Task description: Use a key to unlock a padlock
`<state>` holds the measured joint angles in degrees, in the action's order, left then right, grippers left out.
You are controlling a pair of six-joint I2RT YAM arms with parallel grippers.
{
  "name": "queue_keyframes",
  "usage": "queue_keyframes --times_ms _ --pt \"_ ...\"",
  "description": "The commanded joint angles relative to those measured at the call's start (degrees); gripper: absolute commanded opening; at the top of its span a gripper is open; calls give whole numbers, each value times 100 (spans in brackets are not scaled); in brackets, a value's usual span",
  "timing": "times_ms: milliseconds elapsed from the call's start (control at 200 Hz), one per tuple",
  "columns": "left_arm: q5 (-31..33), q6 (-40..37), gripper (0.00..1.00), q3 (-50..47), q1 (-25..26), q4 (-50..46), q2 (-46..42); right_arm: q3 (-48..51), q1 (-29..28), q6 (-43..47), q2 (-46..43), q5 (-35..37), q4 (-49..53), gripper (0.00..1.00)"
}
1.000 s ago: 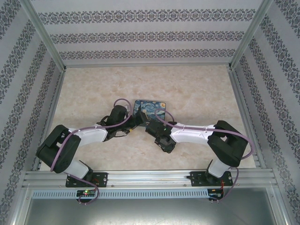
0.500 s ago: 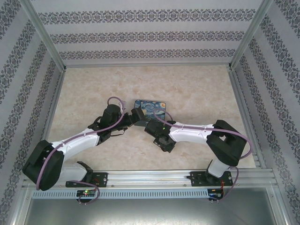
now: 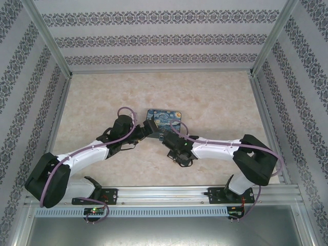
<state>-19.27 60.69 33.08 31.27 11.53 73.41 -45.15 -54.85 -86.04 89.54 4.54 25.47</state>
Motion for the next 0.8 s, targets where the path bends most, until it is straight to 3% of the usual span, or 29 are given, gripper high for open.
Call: queue_keyframes --times_ms 0,570,794 --pt "14 -78 100 -56 127 -177 64 325 114 309 -163 253 -532 0" --pt "28 12 100 196 424 -174 363 807 282 746 -1627 540 -552 0" --pt "-255 646 100 250 499 312 529 467 316 1003 -1746 419 -547 0"
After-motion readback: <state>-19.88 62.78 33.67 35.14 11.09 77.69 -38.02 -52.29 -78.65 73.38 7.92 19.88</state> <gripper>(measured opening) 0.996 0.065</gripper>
